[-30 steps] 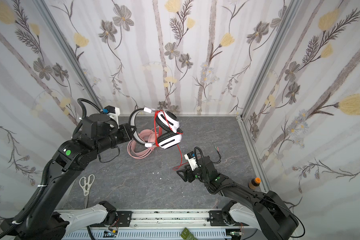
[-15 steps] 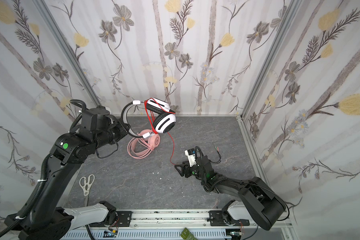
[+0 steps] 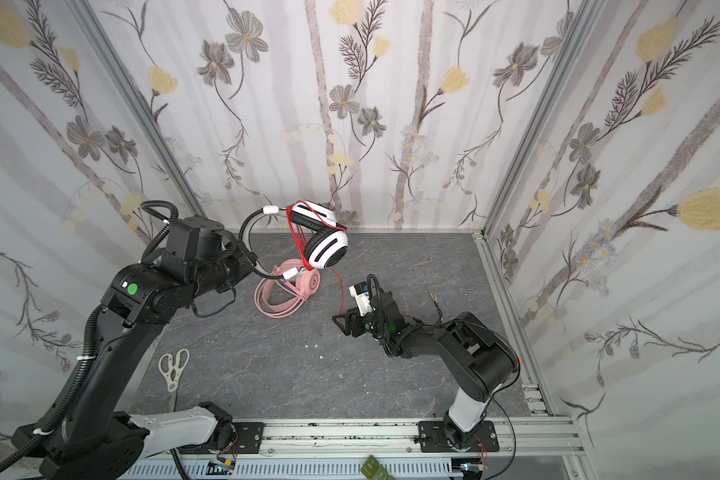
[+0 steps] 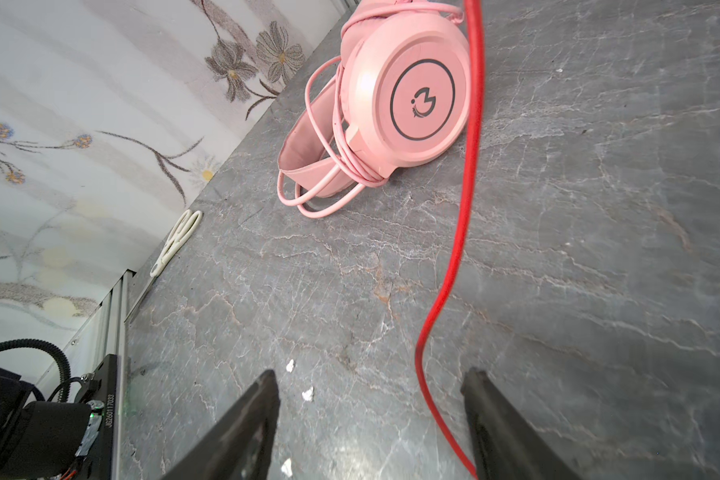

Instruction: Wrap the headphones

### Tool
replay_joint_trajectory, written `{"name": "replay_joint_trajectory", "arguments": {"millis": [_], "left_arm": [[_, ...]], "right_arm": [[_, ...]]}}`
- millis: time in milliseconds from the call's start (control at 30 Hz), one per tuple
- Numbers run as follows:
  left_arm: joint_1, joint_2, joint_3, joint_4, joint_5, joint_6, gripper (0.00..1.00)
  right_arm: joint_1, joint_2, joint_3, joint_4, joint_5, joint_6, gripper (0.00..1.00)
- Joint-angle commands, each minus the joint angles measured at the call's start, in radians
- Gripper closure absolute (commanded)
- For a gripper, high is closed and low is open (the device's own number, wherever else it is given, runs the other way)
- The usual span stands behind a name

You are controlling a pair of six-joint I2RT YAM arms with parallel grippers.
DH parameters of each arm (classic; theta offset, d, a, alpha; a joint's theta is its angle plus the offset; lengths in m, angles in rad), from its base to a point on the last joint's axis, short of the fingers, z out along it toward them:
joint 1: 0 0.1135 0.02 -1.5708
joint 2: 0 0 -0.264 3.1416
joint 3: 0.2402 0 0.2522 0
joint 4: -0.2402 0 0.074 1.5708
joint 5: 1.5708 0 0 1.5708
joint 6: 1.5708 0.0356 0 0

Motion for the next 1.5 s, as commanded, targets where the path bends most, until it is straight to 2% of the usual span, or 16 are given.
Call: {"name": "replay_joint_trajectory", "arguments": {"millis": [0,67,233,333,400,467,700,900,1133,1333,1467], "left_arm": [[0.001,0.014,0.027,0.036,0.002,-0.013,1.00],[0.001,0.019,0.035,0.024,0.004,-0.011,1.00],[0.001,0.039,0.031,0.000,-0.019,-0.029,1.00],[0.001,0.051,0.031,-0.010,-0.022,-0.038,1.00],[0.001,0.064,0.038,-0.022,-0.030,-0.039,1.00],[0.001,0.075,0.045,-0.042,-0.056,-0.044,1.00],[0.011,0.106,0.040,-0.027,-0.106,-0.058,1.00],[0.026,0.152,0.034,0.022,-0.129,-0.060,1.00],[0.054,0.240,0.062,0.039,-0.156,0.003,1.00],[0.054,0.312,0.093,0.033,-0.246,0.093,1.00],[0.054,0.372,0.115,0.005,-0.317,0.158,1.00]], "right_arm": [[-0.001,0.057,0.055,-0.011,-0.007,-0.013,0.32],[-0.002,0.095,0.085,-0.019,-0.026,-0.010,0.35],[-0.001,0.118,0.090,0.017,-0.075,0.013,0.55],[-0.002,0.094,0.051,-0.001,-0.084,0.007,0.74],[-0.001,0.064,0.042,-0.062,-0.079,-0.007,0.92],[-0.001,0.013,0.025,-0.152,-0.064,-0.027,0.98],[0.043,-0.229,-0.036,-0.536,0.032,-0.109,1.00],[0.219,-0.467,-0.038,-0.821,0.125,-0.155,1.00],[0.414,-0.648,-0.002,-1.042,0.247,-0.150,1.00],[0.536,-0.740,0.095,-1.208,0.373,-0.151,1.00],[0.597,-0.814,0.137,-1.234,0.413,-0.138,1.00]]}}
